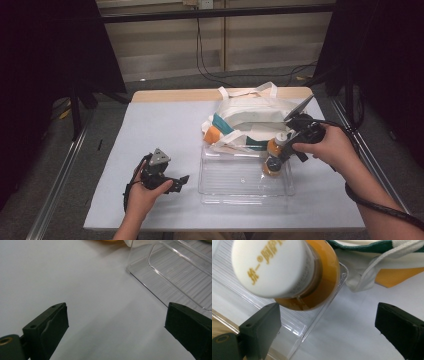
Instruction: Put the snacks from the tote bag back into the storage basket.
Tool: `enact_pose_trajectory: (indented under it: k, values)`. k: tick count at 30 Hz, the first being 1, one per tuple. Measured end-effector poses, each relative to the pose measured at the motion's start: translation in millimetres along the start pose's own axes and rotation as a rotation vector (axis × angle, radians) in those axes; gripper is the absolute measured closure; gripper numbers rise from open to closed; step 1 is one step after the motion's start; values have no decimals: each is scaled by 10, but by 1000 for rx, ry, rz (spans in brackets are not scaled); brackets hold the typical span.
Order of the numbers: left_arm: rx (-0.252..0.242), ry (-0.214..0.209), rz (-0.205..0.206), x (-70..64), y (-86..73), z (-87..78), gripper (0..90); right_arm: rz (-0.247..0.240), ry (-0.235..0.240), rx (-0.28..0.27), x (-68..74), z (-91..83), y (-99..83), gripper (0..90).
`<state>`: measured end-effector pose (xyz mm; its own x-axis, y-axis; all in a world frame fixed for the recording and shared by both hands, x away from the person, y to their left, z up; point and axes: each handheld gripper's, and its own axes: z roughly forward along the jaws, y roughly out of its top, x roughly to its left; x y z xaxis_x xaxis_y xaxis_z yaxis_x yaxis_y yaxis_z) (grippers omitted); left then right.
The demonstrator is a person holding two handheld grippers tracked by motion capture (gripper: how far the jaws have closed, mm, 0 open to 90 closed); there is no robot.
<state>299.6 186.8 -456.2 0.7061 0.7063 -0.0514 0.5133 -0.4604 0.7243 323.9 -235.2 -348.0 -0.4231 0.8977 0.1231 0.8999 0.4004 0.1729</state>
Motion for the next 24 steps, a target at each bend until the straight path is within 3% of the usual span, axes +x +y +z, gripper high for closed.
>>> enact_pose_trajectory:
  k: [9, 13, 21, 24]
  values:
    - [0, 5, -1, 1, -10, -5, 46, -19, 8, 2, -69, 12, -79, 39]
    - [4, 7, -2, -7, -11, -3, 46, -17, -30, 0, -101, 6, -116, 41]
    - [2, 6, -6, -6, -15, -3, 45, -9, -31, -5, -191, 17, -250, 38]
    - [-1, 9, 0, -7, -12, -6, 45, -9, -53, 4, -239, 40, -292, 39]
